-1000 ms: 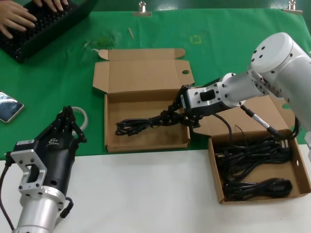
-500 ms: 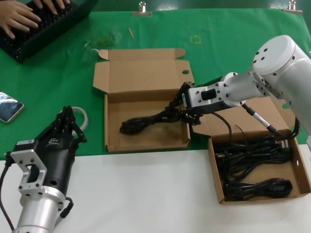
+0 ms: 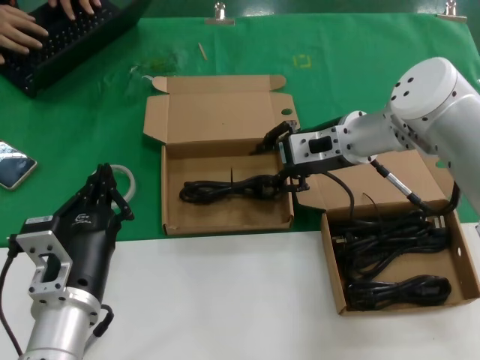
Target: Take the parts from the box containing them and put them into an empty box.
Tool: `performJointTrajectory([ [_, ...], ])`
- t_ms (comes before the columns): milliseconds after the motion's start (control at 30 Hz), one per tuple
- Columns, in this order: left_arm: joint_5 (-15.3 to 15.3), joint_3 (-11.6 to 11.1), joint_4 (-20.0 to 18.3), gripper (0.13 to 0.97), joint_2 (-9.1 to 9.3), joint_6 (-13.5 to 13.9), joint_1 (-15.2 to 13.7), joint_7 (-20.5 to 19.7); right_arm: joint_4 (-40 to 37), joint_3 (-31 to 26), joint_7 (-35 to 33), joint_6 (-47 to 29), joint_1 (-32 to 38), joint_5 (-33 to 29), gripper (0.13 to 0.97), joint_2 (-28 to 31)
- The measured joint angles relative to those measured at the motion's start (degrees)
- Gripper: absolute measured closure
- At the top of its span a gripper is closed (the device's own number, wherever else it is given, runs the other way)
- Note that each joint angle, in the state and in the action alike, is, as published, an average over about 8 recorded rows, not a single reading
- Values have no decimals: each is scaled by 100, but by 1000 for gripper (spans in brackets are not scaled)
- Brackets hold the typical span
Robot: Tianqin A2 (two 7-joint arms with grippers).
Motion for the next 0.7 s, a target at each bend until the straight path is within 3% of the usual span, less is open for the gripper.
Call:
performJointTrajectory([
  [267,0,0,0,941,0,0,0,0,896,-60,411,-178,-312,-36,672,353],
  [533,0,0,0,941,0,0,0,0,2190,-80,833,-415,-851,4,463,943],
  [700,0,0,0,941,0,0,0,0,2915,29,1007,-468,-1177,164,441,1269],
])
